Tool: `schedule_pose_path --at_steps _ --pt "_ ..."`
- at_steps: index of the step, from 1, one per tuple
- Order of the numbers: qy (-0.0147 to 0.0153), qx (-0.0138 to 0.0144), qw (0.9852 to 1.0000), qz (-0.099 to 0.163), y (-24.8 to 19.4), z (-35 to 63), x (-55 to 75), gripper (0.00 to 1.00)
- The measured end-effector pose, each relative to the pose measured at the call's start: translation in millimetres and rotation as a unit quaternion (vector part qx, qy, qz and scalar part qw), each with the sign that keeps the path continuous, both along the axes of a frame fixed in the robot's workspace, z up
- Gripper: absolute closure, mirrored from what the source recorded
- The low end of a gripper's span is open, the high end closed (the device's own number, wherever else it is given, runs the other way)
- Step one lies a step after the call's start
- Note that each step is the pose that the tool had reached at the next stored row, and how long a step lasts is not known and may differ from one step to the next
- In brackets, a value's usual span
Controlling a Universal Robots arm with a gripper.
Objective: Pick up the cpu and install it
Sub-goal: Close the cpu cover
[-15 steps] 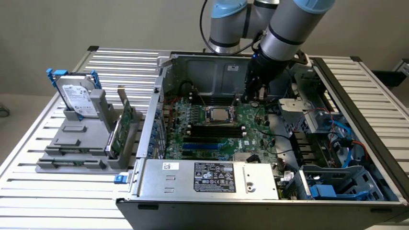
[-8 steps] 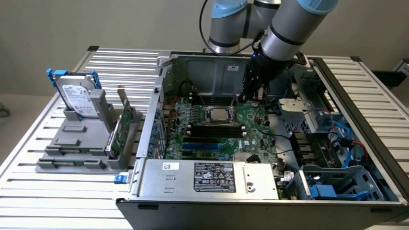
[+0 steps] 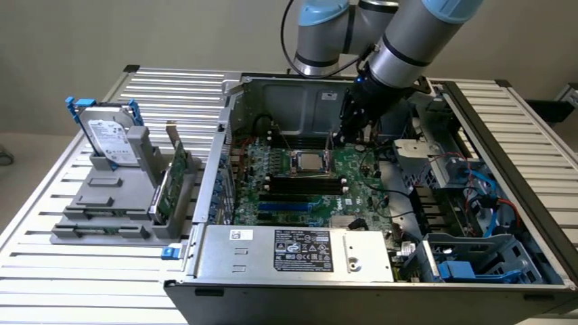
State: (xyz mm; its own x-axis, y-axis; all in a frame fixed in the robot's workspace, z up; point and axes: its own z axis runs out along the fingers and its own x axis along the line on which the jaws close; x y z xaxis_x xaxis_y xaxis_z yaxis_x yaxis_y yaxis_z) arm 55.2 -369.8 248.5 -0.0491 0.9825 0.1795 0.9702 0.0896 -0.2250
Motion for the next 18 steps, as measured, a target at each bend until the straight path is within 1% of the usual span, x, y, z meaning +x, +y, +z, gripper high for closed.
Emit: schedule_pose_path --at_steps 6,8,10,15,17,18 --pt "0.0034 0.0000 0.9999 0.012 -0.2 -6.4 0.0 0.89" --pt "0.0057 0.0000 0.9999 0.014 -0.3 -7.1 0.0 0.89" --pt "0.0090 -0.0001 0.9998 0.016 -0.4 -7.4 0.0 0.89" --pt "0.0124 0.0000 0.9998 0.018 -0.3 -7.5 0.0 0.89" --pt "0.0133 0.0002 0.9997 0.018 0.6 -7.6 -0.9 0.89" --pt "0.0143 0.0002 0.9997 0.018 0.7 -7.6 -1.5 0.89"
